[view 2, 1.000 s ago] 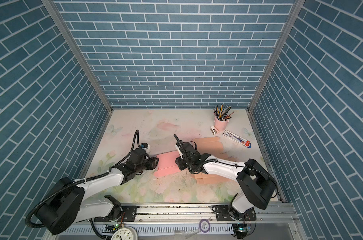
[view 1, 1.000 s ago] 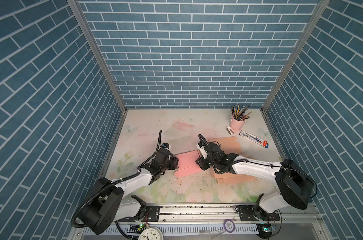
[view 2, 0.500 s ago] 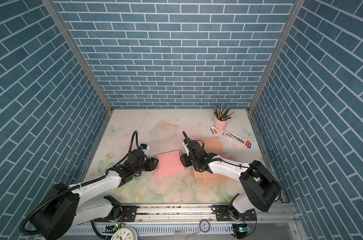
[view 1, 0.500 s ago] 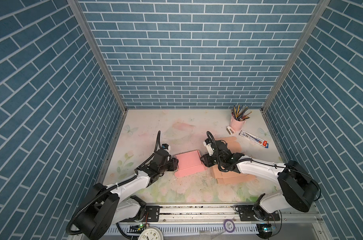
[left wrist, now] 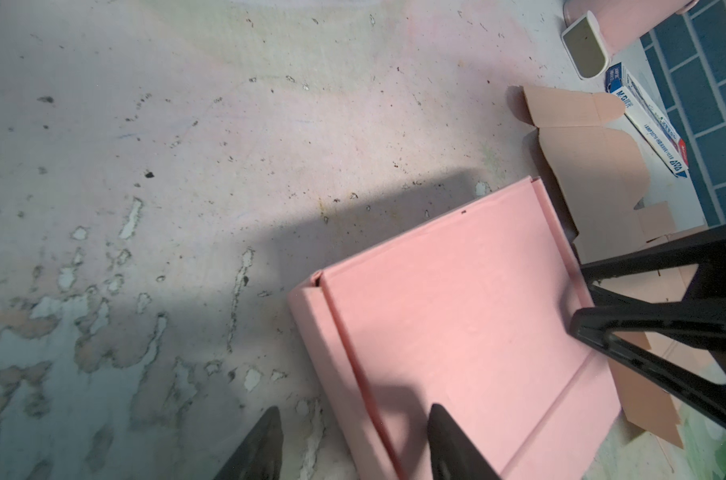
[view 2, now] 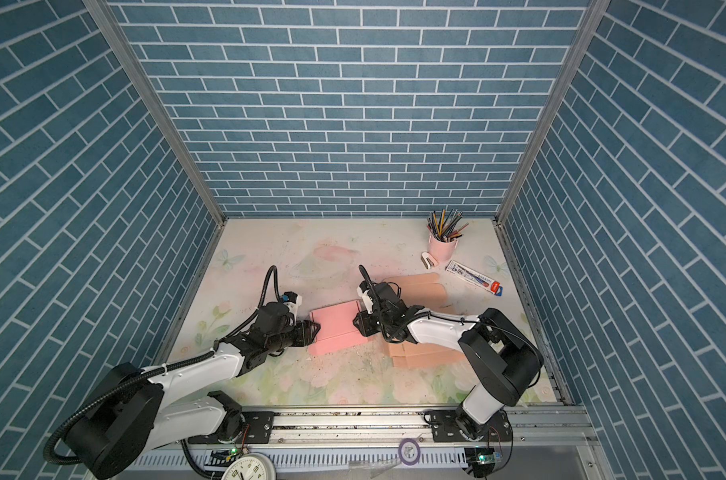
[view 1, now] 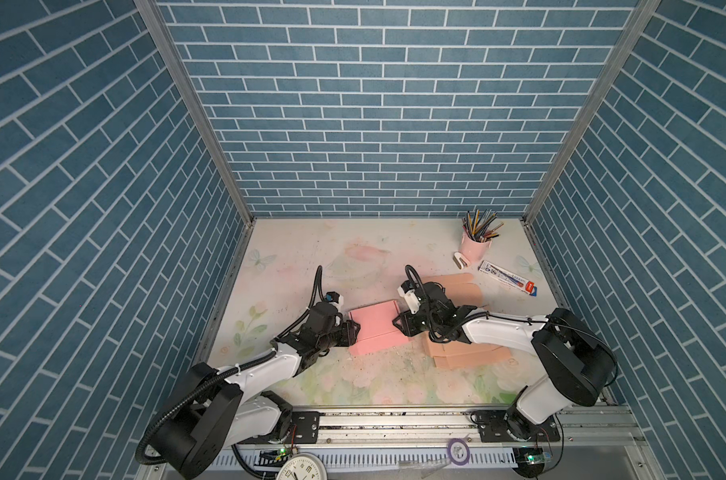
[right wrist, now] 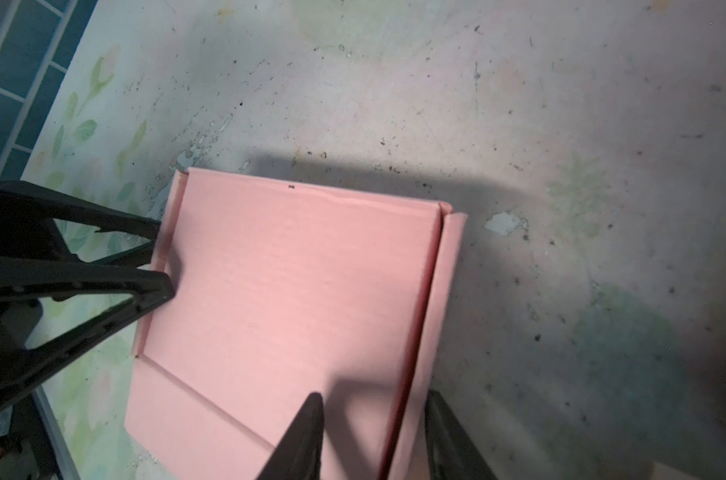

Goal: Fold the paper box

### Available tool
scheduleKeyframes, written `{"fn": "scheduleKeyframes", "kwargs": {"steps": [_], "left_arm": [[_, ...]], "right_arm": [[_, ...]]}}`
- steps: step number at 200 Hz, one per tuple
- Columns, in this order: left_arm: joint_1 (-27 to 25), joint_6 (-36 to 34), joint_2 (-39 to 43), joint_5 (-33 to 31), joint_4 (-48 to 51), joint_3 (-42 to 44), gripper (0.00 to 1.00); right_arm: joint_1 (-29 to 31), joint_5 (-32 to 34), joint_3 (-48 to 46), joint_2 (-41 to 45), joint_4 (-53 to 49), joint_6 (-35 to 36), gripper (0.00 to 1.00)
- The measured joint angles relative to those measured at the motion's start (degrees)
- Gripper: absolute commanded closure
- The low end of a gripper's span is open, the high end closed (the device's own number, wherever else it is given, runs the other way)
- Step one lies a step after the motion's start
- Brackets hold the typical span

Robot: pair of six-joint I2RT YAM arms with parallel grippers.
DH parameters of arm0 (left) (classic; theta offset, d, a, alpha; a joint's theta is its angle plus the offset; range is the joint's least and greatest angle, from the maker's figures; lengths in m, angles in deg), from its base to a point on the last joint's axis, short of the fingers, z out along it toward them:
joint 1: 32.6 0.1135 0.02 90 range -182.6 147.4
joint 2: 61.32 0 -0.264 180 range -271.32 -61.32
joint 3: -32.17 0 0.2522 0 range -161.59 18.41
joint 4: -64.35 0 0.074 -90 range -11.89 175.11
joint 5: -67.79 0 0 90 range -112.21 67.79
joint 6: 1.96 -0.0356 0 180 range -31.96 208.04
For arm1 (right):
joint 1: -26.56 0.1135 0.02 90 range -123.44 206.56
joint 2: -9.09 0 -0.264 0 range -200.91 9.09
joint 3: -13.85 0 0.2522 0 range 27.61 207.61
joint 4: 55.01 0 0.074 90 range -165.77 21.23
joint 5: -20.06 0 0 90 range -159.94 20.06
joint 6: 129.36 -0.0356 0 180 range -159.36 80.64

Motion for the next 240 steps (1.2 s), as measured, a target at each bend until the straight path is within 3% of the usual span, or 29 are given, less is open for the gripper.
{"fn": "scheduleKeyframes", "kwargs": {"steps": [89,136,179,240], "left_arm": [[0.0,-0.6,-2.4,-1.2,-1.3,-1.3,0.47],[0.0,-0.9,-2.5,-1.6,-1.4,-1.4,0.47],[0.0,-1.9,0.3,-3.3,1.6,-1.4,0.3],[-1.0,-1.9,9.3,-6.4,9.7,-1.3,0.26]], "right_arm": [[2.4,0.3,0.8,-1.8,0.7,-1.2,0.65],[2.7,1.0,0.8,-1.8,0.8,-1.4,0.59],[3.1,2.3,0.0,-0.3,0.5,-2.2,0.5],[3.3,4.6,-3.3,6.6,-1.4,-2.7,0.49]]}}
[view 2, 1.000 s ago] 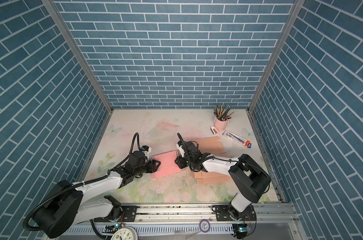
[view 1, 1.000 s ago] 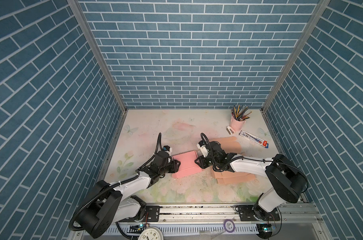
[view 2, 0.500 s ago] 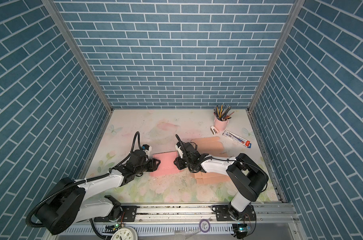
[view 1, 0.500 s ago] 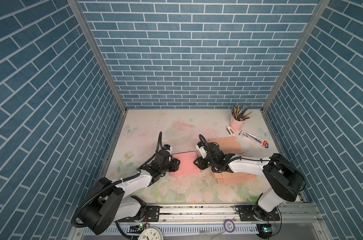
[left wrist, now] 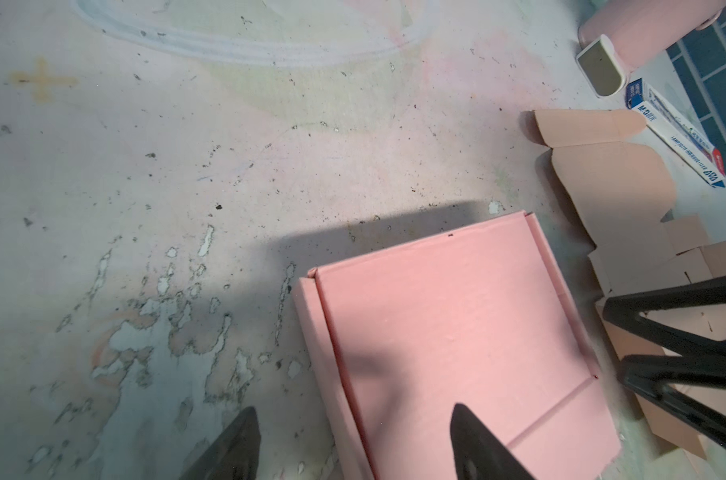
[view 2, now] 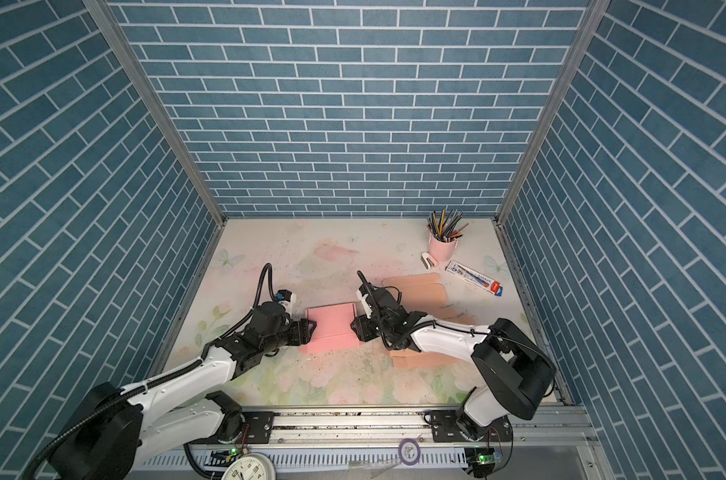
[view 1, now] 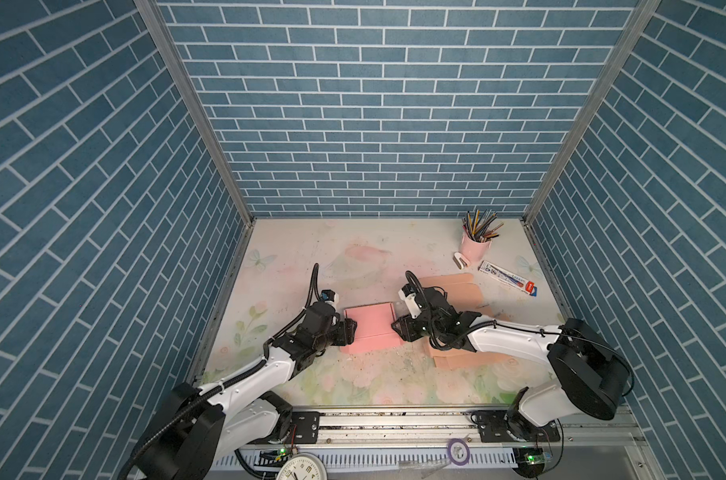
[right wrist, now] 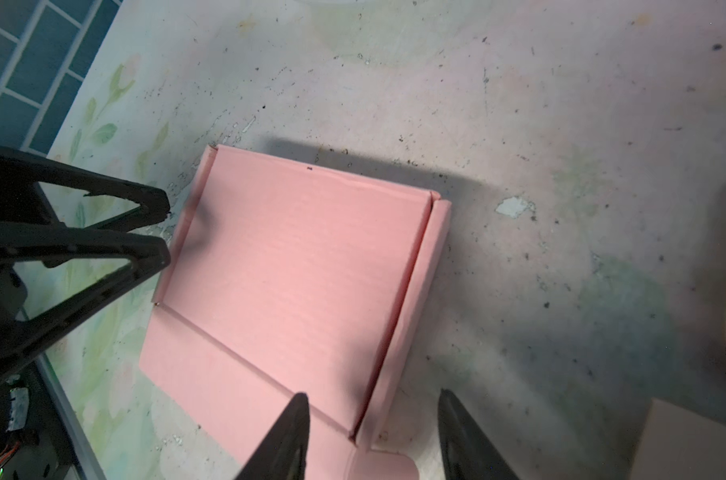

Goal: Fold the paper box

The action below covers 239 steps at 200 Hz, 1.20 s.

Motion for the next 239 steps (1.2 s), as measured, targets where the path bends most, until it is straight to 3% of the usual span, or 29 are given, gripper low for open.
{"fn": "scheduleKeyframes", "kwargs": {"steps": [64,99,152,190,239], "left_arm": [[-8.3,5.0,11.6,-2.1,7.5,2.9,0.29],[-11.5,7.2,11.8,-2.7,9.1,3.9,0.29],[-12.2,8.2,9.7,-2.8,8.5,4.8,0.29],[-12.2,8.2,7.5,-2.8,6.6,4.8,0.3],[-14.3,9.2,5.9,-2.7,3.8,4.8,0.34]], "right_arm": [[3.8,1.4,-3.1,4.2,-2.1,-2.1,0.49],[5.9,1.4,-4.0,3.8,-1.6,-4.0,0.48],[6.6,1.4,-4.0,1.4,0.6,-5.2,0.47],[6.6,1.5,-4.0,1.1,1.0,-5.9,0.38],[6.6,0.9,-4.1,0.5,2.7,-6.2,0.39]]}}
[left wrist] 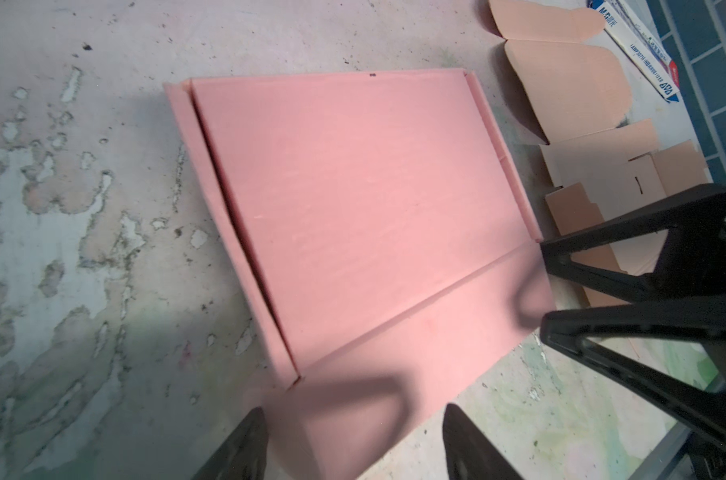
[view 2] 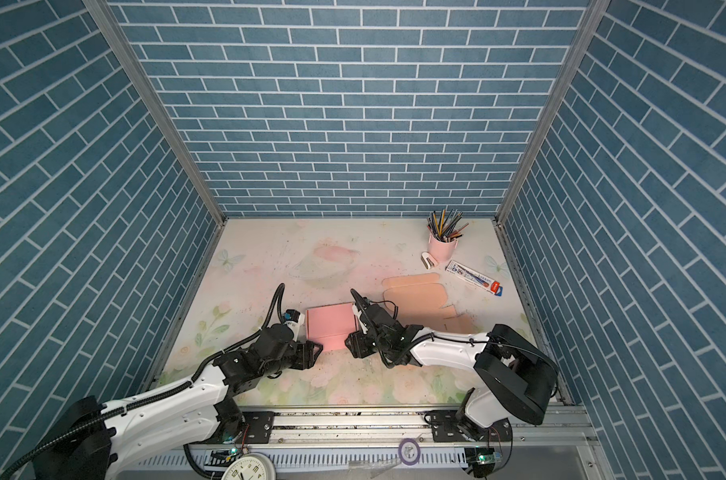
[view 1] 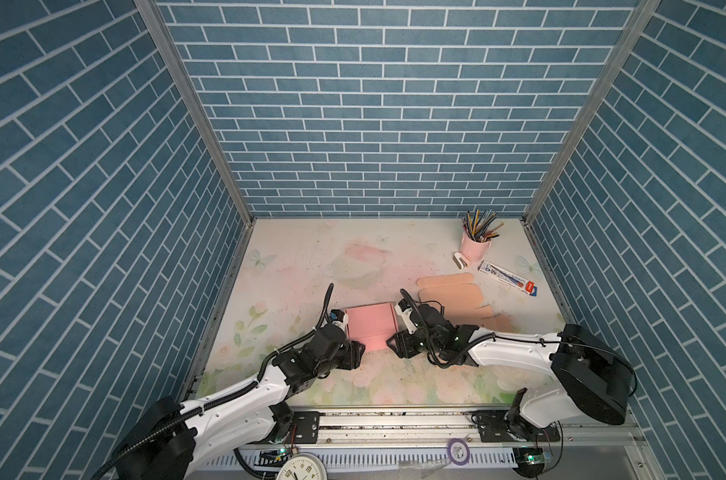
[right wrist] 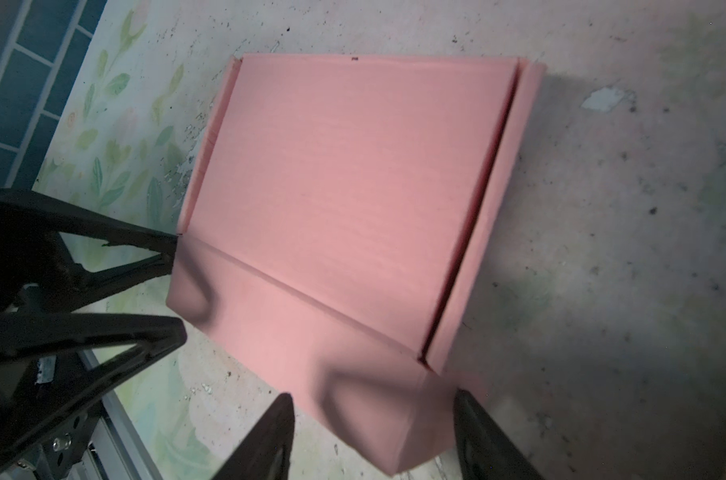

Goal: Fold the paper box
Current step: 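Hold the closed pink box's near edge with both grippers, pressing it shut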

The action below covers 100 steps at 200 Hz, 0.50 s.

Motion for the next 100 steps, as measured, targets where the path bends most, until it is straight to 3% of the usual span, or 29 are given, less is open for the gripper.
{"fn": "scheduleKeyframes", "kwargs": {"steps": [100], "left_arm": [[-1.6,1.4,-0.2,-2.3,0.1,0.0,0.42]], "right_arm": [[0.7,-1.4,-0.8,-0.8,3.4,-1.5,0.52]]}}
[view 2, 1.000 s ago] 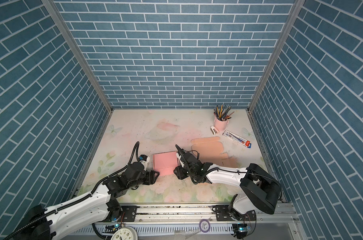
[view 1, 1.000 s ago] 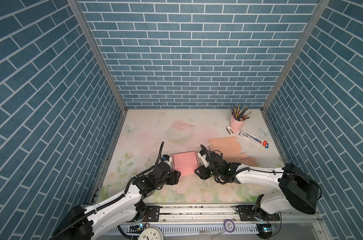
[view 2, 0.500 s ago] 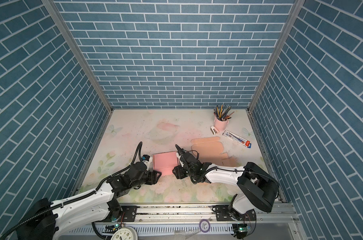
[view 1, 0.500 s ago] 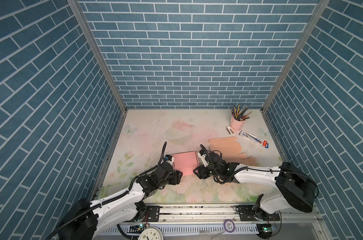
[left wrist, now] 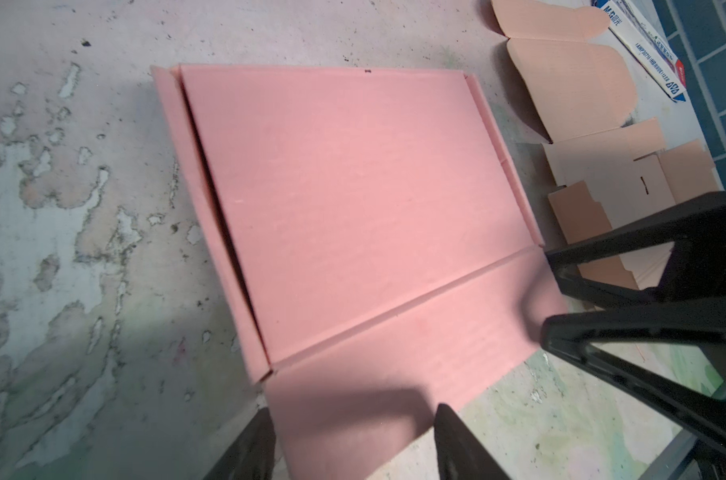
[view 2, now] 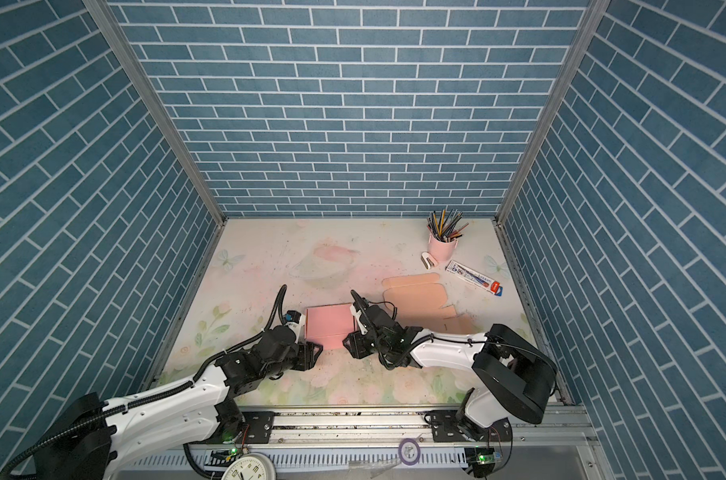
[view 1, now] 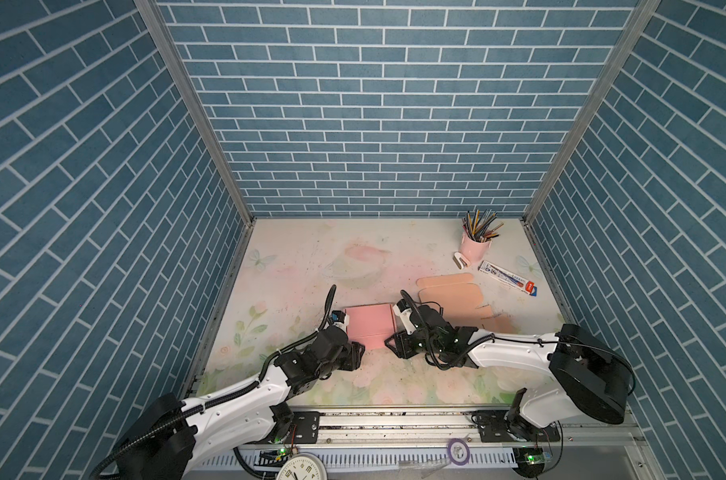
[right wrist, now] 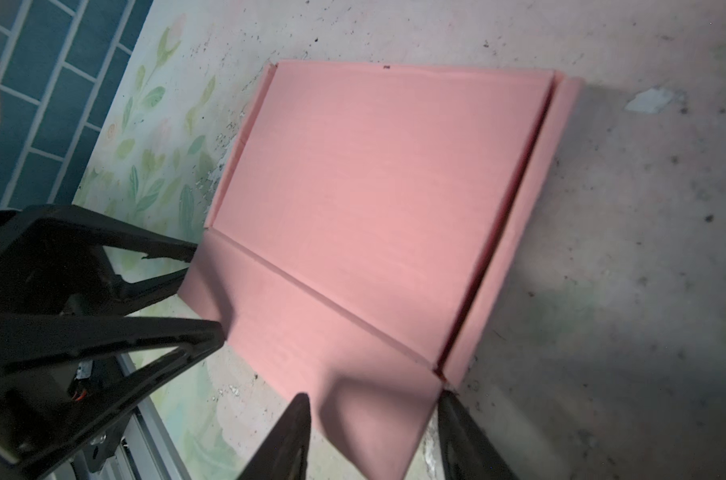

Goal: Fold the paper box
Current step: 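Hold the closed pink box's near edge with both grippers, pressing it shut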

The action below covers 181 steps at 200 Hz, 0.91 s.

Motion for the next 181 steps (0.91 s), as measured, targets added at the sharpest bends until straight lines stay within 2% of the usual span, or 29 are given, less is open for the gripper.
{"fn": "scheduleKeyframes", "kwargs": {"steps": [149,167,181], "left_arm": [[0.6,0.7,-1.6,-3.9,-1.1,1.4,0.56],[0.9,0.6,-2.2,-4.0,-1.4,1.4,0.55],[1.1,0.3,-2.1,-4.1,-1.2,1.3,0.46]], "right_arm": [[0.4,1.9,0.6,-2.9,-1.0,0.1,0.58],[0.4,2.2,0.8,-2.9,-1.6,0.2,0.58],[0.4,2.3,1.0,-3.0,-2.0,0.2,0.58]]}}
